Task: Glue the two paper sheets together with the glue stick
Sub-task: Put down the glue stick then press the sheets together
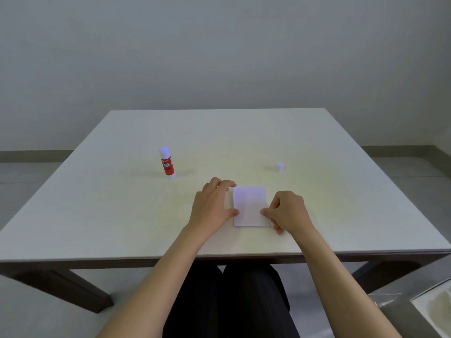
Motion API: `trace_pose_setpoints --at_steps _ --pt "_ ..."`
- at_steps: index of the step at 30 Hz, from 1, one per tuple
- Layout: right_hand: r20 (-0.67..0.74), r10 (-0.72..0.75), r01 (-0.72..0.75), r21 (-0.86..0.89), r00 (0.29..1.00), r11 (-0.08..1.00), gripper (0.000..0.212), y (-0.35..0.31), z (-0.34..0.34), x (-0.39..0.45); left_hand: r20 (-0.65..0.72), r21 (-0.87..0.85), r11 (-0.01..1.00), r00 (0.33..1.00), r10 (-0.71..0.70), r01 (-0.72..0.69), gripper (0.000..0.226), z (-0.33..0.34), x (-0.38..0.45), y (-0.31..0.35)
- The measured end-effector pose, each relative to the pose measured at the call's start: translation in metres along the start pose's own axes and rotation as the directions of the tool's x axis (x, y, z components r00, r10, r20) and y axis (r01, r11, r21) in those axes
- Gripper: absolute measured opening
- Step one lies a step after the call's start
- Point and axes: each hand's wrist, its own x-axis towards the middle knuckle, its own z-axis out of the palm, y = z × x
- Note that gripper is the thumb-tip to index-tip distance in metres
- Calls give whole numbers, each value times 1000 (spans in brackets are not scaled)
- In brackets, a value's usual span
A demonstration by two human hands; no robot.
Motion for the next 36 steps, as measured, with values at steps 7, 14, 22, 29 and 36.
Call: trace_pose_setpoints --at_steps 7,14,22,29,36 --pt "3 -3 3 -7 1000 1000 27 0 1 1 352 87 964 913 206 -251 68 2 3 -13" --pt "4 -17 17 -23 1000 1000 27 0 1 0 458 85 967 871 176 -240 79 3 7 -21" --pt "29 -69 72 -98 997 993 26 -4 3 3 473 148 946 861 187 -287 81 -3 10 -35" --pt "41 -524 487 -434 851 758 34 -21 36 -25 460 182 956 879 124 -231 83 -29 -4 -72" --pt "42 -601 447 -709 798 545 42 -28 40 -49 448 136 966 883 137 -219 88 -32 -8 -83"
